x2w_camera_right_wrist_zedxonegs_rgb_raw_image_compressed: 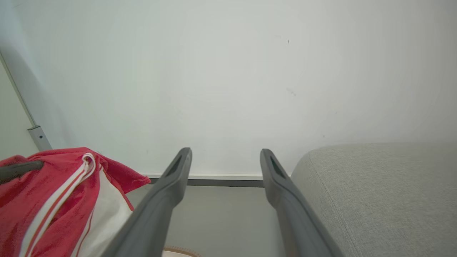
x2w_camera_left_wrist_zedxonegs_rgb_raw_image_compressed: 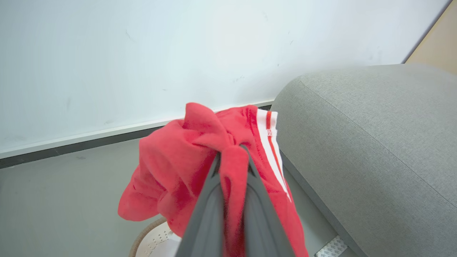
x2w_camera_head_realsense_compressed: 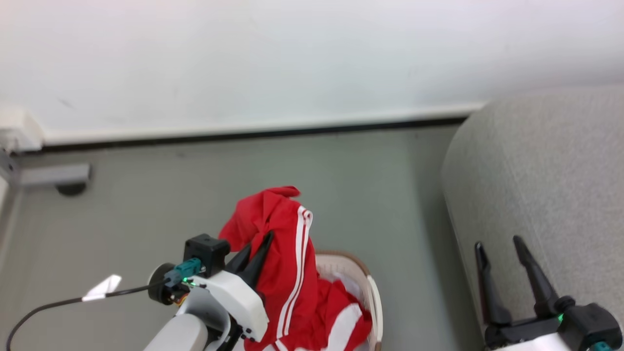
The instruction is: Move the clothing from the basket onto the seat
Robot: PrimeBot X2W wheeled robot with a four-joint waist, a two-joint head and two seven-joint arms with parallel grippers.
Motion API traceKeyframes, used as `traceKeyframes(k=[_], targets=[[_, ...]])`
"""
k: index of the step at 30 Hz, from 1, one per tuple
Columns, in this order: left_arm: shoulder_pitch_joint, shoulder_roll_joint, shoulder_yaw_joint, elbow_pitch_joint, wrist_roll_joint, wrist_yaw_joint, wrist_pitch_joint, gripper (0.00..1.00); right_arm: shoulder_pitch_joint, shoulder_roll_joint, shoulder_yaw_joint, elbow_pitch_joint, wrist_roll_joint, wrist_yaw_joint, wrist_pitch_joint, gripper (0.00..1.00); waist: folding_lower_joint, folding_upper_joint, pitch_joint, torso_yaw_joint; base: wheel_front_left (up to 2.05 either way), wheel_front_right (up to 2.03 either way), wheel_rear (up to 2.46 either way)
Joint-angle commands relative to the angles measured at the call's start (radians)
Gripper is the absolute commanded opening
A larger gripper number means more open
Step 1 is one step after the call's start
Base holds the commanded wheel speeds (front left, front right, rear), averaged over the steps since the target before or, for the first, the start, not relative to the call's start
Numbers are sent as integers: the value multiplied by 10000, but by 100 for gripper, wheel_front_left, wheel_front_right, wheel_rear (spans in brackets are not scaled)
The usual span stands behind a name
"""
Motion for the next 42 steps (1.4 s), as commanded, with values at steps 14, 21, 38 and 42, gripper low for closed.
traceKeyframes(k=[14,21,38,42], targets=[[925,794,221,-4162,-290,928,1708,0,-302,-361,3338,76,957,-22,7,100,4,0,-1319,-34,0,0,0],[983,534,-55,-4574,-379,967,1887,0,-1596,-1397,6150,849,3473,-21,6,100,4,0,-1444,44,0,0,0],[946,-34,-691,-4380,-658,760,1973,0,-4790,-946,9320,2796,6145,-21,6,100,4,0,-1596,97,0,0,0],[904,-85,-726,-4295,-715,764,1954,0,-4936,-886,9168,2635,6148,-21,7,0,4,0,-1594,160,0,0,0]])
